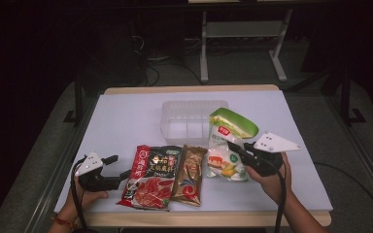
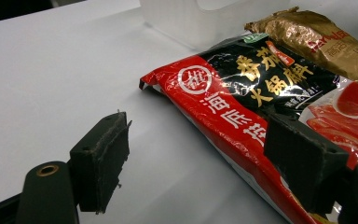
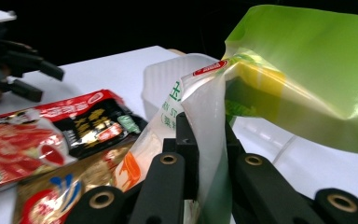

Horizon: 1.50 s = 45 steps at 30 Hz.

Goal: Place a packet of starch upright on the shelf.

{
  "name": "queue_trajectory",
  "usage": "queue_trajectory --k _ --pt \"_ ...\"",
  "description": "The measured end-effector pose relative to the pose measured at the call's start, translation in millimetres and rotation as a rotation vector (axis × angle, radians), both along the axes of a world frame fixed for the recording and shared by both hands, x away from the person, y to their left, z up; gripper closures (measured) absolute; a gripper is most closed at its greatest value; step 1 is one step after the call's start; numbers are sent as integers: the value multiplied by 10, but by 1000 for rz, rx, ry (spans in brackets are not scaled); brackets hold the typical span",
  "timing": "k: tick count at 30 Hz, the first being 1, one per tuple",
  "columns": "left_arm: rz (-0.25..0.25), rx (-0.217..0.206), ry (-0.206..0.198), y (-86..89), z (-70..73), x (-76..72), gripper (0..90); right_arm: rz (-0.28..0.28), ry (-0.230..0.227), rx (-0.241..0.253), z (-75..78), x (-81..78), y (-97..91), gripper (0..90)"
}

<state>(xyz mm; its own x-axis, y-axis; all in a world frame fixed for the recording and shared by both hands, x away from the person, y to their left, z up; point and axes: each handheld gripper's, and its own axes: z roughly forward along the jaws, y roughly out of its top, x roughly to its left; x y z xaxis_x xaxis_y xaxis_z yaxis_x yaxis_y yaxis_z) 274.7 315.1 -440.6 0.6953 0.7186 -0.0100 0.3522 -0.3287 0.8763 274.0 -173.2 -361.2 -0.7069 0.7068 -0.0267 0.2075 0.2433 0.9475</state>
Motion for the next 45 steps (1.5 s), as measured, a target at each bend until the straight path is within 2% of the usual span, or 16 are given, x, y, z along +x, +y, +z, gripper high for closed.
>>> queue_trajectory --k 6,11,12,15,19,22,27,28,31,37,40,42,45 --pt "2 -10 7 1 -8 7 219 -9 -39 -9 42 116 84 847" --pt "0 -17 2 7 -4 3 219 -22 -69 7 141 222 170 848" --pt "0 -19 5 5 -4 5 219 -33 -86 -16 171 281 224 848" --pt "-4 -16 7 -1 -6 5 219 -48 -113 -40 198 378 291 848" --pt "-4 -15 6 2 -9 7 218 -66 -123 -41 205 486 327 848" --pt "-7 -12 9 -11 -14 7 218 -95 -134 -53 211 632 362 849" --pt "-10 -7 7 -21 -10 -1 218 -119 -127 -42 208 767 388 849" --pt "-10 -7 7 -19 -9 -9 218 -138 -136 -57 202 823 417 849" --pt "-10 -6 7 -19 -9 -15 218 -169 -137 -59 192 904 441 850" --pt "-20 -6 9 -28 -19 -8 218 -214 -148 -71 196 1005 474 850" --pt "-25 -6 11 -39 -16 -6 218 -233 -142 -55 210 1063 469 851" --pt "-25 -7 10 -44 -16 -8 218 -230 -134 -37 217 1062 461 851" --pt "-25 -8 14 -42 -17 -5 218 -227 -165 -22 283 1008 456 851"
